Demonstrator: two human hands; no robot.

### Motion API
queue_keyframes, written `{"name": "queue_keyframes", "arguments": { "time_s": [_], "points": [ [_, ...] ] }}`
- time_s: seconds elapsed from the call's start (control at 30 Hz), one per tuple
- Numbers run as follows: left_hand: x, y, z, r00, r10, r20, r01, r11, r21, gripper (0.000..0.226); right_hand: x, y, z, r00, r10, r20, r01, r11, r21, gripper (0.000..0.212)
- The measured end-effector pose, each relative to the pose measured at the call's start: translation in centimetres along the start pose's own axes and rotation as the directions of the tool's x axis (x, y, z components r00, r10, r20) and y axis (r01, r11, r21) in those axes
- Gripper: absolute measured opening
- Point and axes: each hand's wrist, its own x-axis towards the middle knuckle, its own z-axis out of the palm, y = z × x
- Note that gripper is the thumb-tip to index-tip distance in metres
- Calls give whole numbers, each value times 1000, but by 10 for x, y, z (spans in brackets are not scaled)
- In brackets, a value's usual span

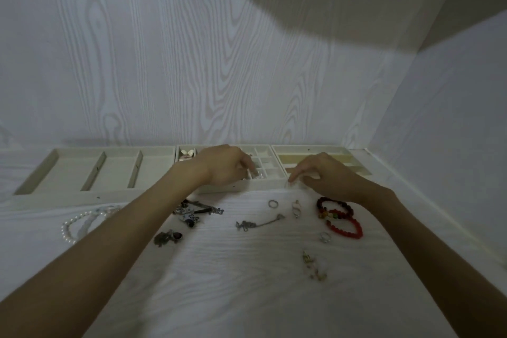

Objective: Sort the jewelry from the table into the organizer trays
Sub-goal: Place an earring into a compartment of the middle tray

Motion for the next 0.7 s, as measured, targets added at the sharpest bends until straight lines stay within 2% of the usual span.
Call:
{"name": "queue_keyframes", "arguments": {
  "time_s": [0.27,0.4,0.53,0.6,0.7],
  "points": [
    [-40,20,11,996,37,79,-29,995,-93,30,-59,-10,-1,985,150,86,-149,989,-26,25],
    [-49,39,32,987,95,127,-78,989,-129,30,-83,-13,4,978,126,169,-119,992,-45,21],
    [-51,66,56,973,182,143,-148,965,-218,25,-107,-6,15,965,113,235,-124,992,33,22],
    [-49,77,65,965,213,152,-169,951,-261,26,-115,-3,21,965,112,238,-131,989,67,22],
    [-47,87,73,958,243,154,-192,938,-288,26,-121,-2,31,982,98,160,-108,993,53,21]
  ]
}}
